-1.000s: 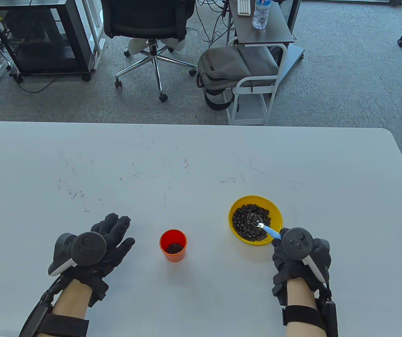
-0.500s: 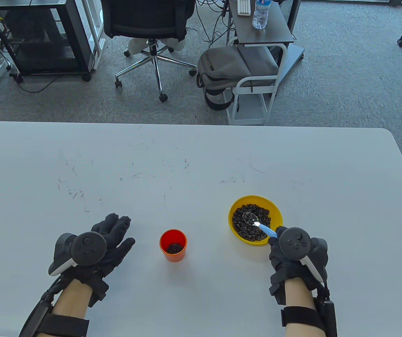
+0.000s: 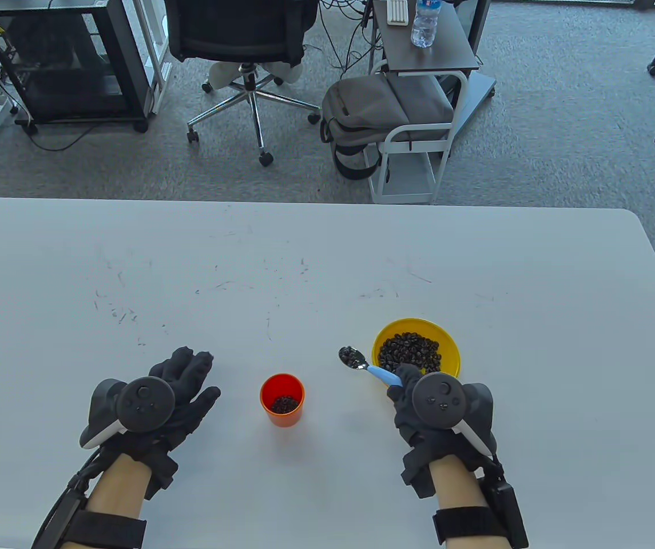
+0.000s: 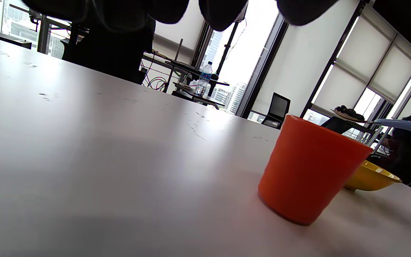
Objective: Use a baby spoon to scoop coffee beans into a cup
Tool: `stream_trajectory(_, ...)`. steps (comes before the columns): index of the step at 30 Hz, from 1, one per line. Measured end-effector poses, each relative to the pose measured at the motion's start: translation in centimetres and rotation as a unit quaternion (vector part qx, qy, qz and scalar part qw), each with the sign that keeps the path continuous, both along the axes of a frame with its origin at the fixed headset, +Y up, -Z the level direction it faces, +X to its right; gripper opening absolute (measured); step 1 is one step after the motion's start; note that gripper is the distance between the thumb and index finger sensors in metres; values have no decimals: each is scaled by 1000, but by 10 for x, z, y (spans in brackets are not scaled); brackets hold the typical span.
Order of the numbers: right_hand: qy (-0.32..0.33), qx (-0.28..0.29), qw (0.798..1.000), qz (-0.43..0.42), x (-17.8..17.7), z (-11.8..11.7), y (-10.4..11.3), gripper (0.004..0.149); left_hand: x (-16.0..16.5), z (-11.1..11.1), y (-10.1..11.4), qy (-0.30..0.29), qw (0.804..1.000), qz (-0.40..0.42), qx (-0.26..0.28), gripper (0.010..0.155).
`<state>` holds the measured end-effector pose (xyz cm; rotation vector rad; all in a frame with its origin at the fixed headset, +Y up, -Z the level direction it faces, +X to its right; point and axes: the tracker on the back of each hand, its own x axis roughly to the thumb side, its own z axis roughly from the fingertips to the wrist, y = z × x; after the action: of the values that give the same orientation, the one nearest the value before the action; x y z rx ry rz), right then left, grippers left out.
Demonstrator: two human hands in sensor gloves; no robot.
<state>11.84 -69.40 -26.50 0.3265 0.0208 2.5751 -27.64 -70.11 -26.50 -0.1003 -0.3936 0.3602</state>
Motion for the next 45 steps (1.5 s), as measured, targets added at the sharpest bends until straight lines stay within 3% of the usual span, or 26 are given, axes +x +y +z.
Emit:
stream_trajectory(7, 67, -2, 998, -19, -42, 6, 1, 55, 0, 0, 0, 3, 1000, -1, -4, 67)
stream_trajectory(10, 96, 12, 995, 19, -60, 10, 0, 55, 0, 0, 0, 3, 1000, -2, -3, 67)
stream_trajectory(13, 115, 50, 988, 86, -71, 16, 0, 55, 0, 0, 0, 4, 1000, 1, -3, 67)
stream_trajectory(17, 138, 130, 965, 181, -83, 25, 2, 55, 0, -1, 0, 4, 1000, 2, -3, 67)
stream_trajectory(22, 143, 187, 949, 211, -85, 32, 9, 54, 1, -1, 0, 3, 1000, 0, -2, 67)
stream_trajectory(26, 112, 189, 955, 197, -70, 30, 17, 54, 0, -1, 0, 4, 1000, 0, -3, 67)
stream_trajectory(35, -14, 140, 977, 158, 5, 14, 21, 54, 2, -1, -1, 1, 1000, 0, -4, 67)
stream_trajectory(40, -75, 81, 984, 143, 42, 4, 9, 54, 2, -1, -1, -1, 1000, -1, -5, 67)
stream_trajectory(45, -98, 28, 985, 139, 57, -4, -6, 54, 2, -1, -1, 0, 1000, 0, -6, 67)
